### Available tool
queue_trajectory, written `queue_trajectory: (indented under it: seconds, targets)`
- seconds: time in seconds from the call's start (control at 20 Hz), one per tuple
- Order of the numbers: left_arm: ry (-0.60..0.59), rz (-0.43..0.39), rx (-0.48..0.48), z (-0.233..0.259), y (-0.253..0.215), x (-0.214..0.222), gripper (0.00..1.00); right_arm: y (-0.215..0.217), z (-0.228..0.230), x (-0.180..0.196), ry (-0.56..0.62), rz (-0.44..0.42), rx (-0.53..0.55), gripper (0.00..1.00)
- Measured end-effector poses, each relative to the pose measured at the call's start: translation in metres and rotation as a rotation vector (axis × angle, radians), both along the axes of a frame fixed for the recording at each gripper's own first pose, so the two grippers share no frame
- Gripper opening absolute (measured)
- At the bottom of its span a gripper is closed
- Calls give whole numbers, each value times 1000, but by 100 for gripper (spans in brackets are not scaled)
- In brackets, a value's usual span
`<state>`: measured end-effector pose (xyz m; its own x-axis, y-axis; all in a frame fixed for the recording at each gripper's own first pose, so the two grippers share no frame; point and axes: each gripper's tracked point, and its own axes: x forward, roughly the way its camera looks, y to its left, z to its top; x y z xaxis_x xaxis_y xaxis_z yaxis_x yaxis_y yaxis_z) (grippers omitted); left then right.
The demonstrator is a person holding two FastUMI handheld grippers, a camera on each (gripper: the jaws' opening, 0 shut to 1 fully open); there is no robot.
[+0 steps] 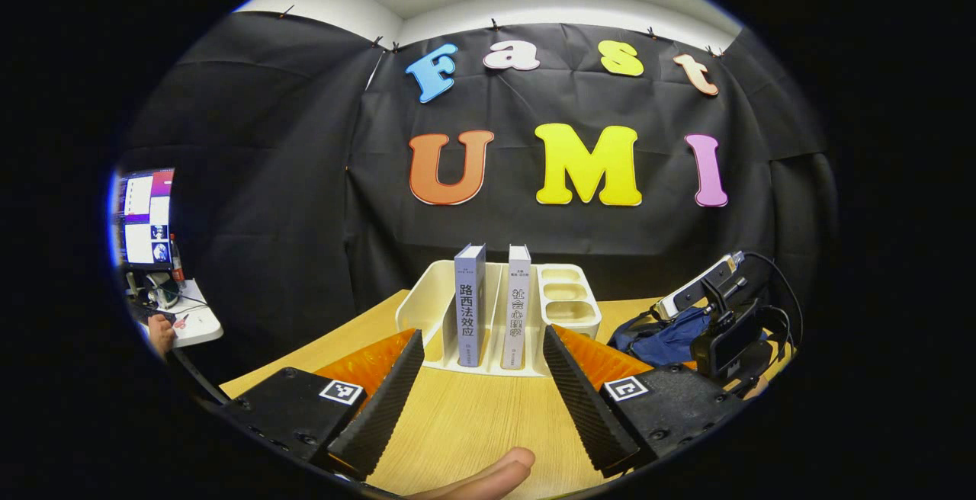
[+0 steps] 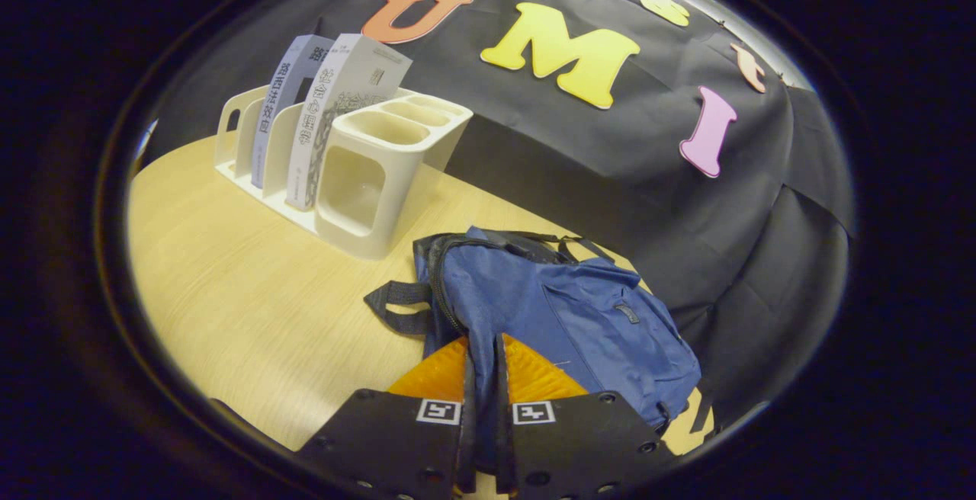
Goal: Open the schoolbag, grab two books from the bookshelf and put them into the schoolbag.
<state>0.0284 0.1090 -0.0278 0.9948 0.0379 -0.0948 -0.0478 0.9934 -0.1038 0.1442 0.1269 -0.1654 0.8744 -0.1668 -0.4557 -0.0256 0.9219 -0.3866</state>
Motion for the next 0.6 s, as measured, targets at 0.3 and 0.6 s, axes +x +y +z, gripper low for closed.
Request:
queue_trajectory:
  seconds: [0.3, 0.6]
  targets:
    - [4, -29, -19, -5, -4, 7, 99, -20, 28, 1, -10, 17, 112, 1]
    - [45, 9, -41, -13, 9, 16, 99, -67, 81, 5, -71, 31, 177, 0]
